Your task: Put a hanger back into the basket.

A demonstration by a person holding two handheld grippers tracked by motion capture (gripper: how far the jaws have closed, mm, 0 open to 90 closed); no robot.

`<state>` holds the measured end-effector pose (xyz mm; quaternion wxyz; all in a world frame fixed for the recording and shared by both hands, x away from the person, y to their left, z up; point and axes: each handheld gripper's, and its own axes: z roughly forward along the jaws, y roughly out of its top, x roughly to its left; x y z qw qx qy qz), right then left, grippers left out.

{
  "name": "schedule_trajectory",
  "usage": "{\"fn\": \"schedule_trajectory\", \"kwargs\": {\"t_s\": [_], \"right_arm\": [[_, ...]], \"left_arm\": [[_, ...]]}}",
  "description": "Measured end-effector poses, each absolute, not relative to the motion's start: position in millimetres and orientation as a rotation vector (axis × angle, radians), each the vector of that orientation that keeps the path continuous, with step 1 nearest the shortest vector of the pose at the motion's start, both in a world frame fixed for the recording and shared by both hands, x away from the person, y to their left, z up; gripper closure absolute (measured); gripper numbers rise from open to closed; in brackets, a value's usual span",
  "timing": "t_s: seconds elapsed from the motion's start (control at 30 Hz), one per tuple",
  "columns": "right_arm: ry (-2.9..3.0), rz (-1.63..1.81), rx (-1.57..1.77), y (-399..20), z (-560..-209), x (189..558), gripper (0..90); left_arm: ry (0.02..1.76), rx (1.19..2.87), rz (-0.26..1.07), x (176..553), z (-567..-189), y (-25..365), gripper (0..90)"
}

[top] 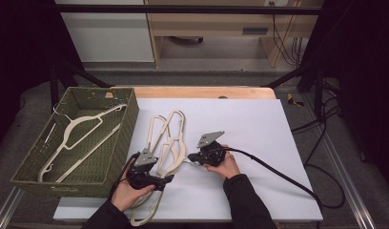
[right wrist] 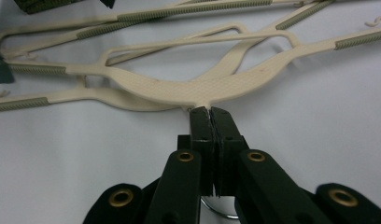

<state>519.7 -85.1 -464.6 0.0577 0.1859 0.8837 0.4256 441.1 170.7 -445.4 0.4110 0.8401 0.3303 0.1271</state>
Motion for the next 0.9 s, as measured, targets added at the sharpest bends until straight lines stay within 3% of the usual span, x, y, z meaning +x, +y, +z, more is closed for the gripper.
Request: {"fn": "schedule_trajectory", "kwargs": {"t_s": [0.3, 0.43, 0.77, 0.9], "right_arm": [[2.689, 1.273, 0.58, -82.6, -438.3, 506.1, 89.8], [2.693, 1.265, 0.578, -80.9, -429.9, 501.7, 89.8], [2.682, 1.227, 0.588, -79.4, -419.3, 495.3, 89.6], [2.663, 1.24, 0.591, -79.5, -416.3, 492.6, 88.0]], "left_arm": [[0.796, 2.215, 0.362, 451.8, -446.7, 147.2, 15.6], [0.783, 2.295, 0.385, 459.8, -450.6, 133.8, 27.0], [0.792, 2.365, 0.375, 459.0, -453.7, 120.7, 72.5], [0.793, 2.368, 0.403, 455.2, -450.6, 119.7, 75.1]]}}
